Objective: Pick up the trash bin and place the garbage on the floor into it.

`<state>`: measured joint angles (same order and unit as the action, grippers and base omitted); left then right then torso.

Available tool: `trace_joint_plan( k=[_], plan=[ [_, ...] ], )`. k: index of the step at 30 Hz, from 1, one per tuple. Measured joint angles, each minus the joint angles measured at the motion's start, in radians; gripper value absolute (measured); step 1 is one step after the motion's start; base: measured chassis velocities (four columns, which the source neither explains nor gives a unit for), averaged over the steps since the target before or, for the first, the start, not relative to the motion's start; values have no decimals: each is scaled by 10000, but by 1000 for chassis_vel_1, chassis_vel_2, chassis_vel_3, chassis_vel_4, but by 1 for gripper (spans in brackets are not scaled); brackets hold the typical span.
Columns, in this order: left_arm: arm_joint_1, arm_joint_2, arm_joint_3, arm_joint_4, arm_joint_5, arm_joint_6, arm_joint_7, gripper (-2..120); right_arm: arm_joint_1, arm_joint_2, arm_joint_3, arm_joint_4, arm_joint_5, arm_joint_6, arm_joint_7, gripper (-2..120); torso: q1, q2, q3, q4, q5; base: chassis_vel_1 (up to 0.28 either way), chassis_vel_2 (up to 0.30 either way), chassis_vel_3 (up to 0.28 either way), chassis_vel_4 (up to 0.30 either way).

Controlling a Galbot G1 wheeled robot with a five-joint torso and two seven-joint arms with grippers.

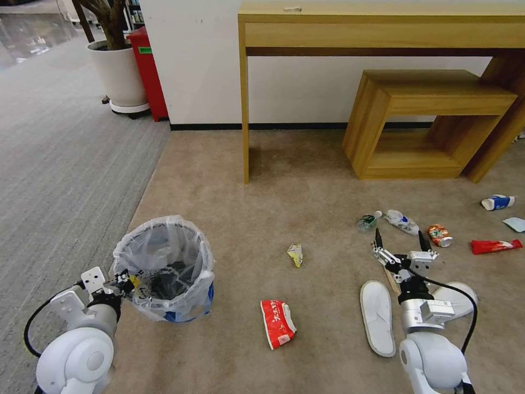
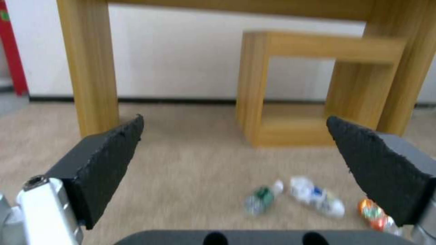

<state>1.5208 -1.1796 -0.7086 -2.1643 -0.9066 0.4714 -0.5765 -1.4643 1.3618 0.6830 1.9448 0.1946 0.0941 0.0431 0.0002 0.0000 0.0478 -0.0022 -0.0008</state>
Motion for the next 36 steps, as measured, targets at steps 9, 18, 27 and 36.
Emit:
trace_joint_plan(
  k=[9,18,27,36],
  plan=[
    [-22,-25,35,180,132,-106,118,1,-405,-383,137,425,321,-1519,-277,100,0,0,0,-1,1,0,0,0,0],
    [-52,-100,98,311,261,-172,182,1,-821,-439,281,924,-52,-4335,-1427,100,0,0,0,-1,1,0,0,0,0],
    [-71,-70,103,423,334,-252,289,1,-856,-527,413,1243,-328,-6772,-1511,100,0,0,0,0,0,0,0,0,0],
    [-96,-47,112,527,395,-348,387,1,-908,-584,473,1282,22,-7894,-1298,100,0,0,0,0,0,0,0,0,0]
  ],
)
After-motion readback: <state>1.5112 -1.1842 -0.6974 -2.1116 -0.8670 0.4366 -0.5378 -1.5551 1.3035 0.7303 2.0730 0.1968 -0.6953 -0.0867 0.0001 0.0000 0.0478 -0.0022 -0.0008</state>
